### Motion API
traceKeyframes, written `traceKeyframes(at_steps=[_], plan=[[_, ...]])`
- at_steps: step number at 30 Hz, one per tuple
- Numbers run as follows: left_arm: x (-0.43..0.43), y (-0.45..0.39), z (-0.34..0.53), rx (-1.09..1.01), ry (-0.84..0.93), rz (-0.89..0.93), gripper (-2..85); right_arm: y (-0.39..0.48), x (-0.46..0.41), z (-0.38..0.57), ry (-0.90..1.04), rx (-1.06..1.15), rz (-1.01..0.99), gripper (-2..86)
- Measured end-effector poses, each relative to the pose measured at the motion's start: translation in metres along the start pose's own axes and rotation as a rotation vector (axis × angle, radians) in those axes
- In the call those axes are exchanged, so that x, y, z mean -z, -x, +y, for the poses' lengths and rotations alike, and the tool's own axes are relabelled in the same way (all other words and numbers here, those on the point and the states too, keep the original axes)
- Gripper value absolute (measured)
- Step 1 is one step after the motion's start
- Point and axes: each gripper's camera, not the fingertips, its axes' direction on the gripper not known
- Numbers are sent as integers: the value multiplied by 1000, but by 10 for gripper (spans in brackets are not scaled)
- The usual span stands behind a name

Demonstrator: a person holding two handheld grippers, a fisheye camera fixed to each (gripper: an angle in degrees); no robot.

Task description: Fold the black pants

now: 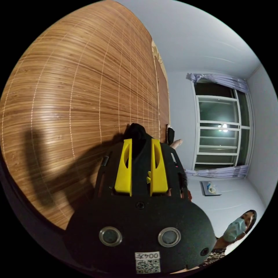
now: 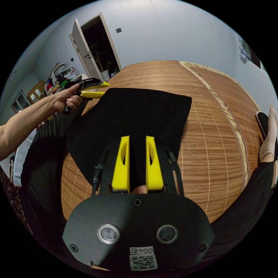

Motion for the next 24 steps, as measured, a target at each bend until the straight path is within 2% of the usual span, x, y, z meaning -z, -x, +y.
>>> traceKeyframes(at_steps=[9, 14, 17, 22, 24], plan=[[-21, 23, -34, 75, 57, 129, 78, -4, -15, 2, -8, -30, -24, 67], [-34, 21, -37, 54, 48, 136, 50, -8, -24, 1, -7, -44, -28, 64], [-36, 0, -30, -38, -9, 33, 36, -10, -30, 0, -6, -40, -22, 62], [-57, -49, -20, -267, -66, -361, 27, -20, -42, -1, -6, -41, -29, 58], [-73, -50, -19, -267, -73, -425, 26, -25, -46, -2, -6, -49, -39, 59]])
